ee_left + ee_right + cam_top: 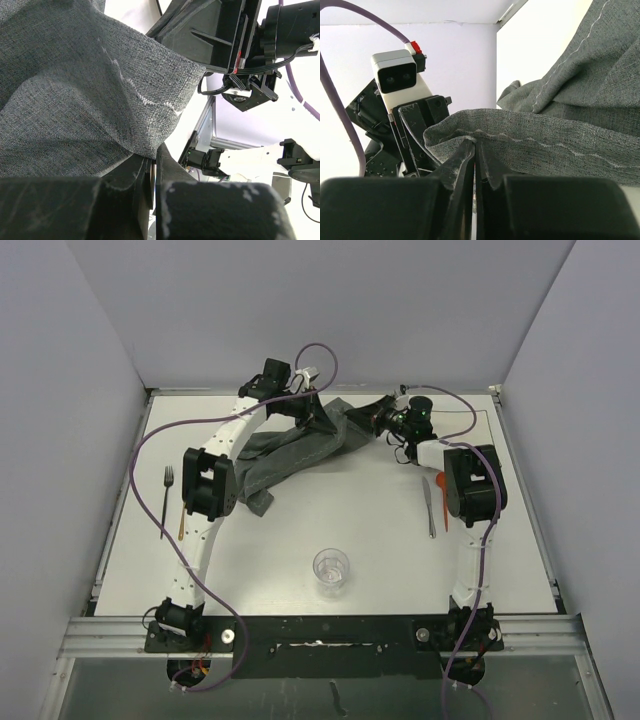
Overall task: Set the dinner table for one person
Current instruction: Flatten out the napkin at the center of the board.
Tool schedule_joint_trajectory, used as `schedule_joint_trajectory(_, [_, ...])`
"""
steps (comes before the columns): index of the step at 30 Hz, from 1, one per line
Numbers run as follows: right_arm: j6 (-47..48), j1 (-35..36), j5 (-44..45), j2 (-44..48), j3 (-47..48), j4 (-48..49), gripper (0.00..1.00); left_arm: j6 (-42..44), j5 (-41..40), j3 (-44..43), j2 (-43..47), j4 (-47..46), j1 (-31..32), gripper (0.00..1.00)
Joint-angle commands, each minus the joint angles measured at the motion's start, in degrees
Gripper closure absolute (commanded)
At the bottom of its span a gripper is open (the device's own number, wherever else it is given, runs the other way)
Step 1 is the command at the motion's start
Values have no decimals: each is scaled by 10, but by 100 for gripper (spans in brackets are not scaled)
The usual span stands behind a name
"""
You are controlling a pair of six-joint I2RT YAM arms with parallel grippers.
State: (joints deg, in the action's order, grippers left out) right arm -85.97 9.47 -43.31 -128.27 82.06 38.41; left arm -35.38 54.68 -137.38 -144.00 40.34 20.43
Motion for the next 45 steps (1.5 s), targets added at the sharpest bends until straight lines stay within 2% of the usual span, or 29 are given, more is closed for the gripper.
schedule_joint_trajectory(1, [1, 3, -8, 8, 3, 49, 100, 3, 19, -3, 53, -30, -1, 100])
schedule_joint_trajectory(8, [7, 1, -8, 37, -37, 55, 100, 6, 8, 4, 53, -24, -4, 100])
schedule_joint_trajectory(9, [9, 1, -6, 44, -46, 53, 100, 12, -2, 1, 53, -16, -5, 95])
schedule_joint_trajectory(10, [14, -1, -5, 51, -53, 49, 100, 23, -17, -5, 52, 0, -5, 85])
schedule_joint_trajectory(13, [31, -4, -4, 73, -66, 27, 100, 86, -118, -55, 42, 101, -3, 71])
schedule_joint_trajectory(15, [52, -5, -4, 92, -68, 0, 100, 116, -170, -78, 39, 151, -3, 67])
schedule_joint_trajectory(20, [86, -6, -1, 124, -53, -61, 100, 144, -283, -49, 78, 171, -2, 56])
schedule_joint_trajectory(25, [117, -9, -5, 140, 0, -153, 100, 181, -404, -45, 114, 223, 0, 50])
schedule_joint_trajectory(30, [187, -11, 10, 145, 89, -292, 100, 208, -593, -34, 154, 321, 28, 47])
schedule_joint_trajectory(35, [225, -11, 30, 117, 179, -400, 100, 175, -706, 81, 201, 391, 72, 47])
schedule_joint_trajectory(38, [222, -12, 27, 98, 196, -410, 100, 119, -704, 192, 243, 381, 82, 49])
schedule_joint_trajectory(40, [218, -11, 28, 94, 195, -410, 100, 79, -685, 292, 286, 327, 82, 53])
schedule_joint_trajectory(45, [226, -12, 33, 91, 198, -420, 100, -8, -677, 510, 402, 144, 83, 54])
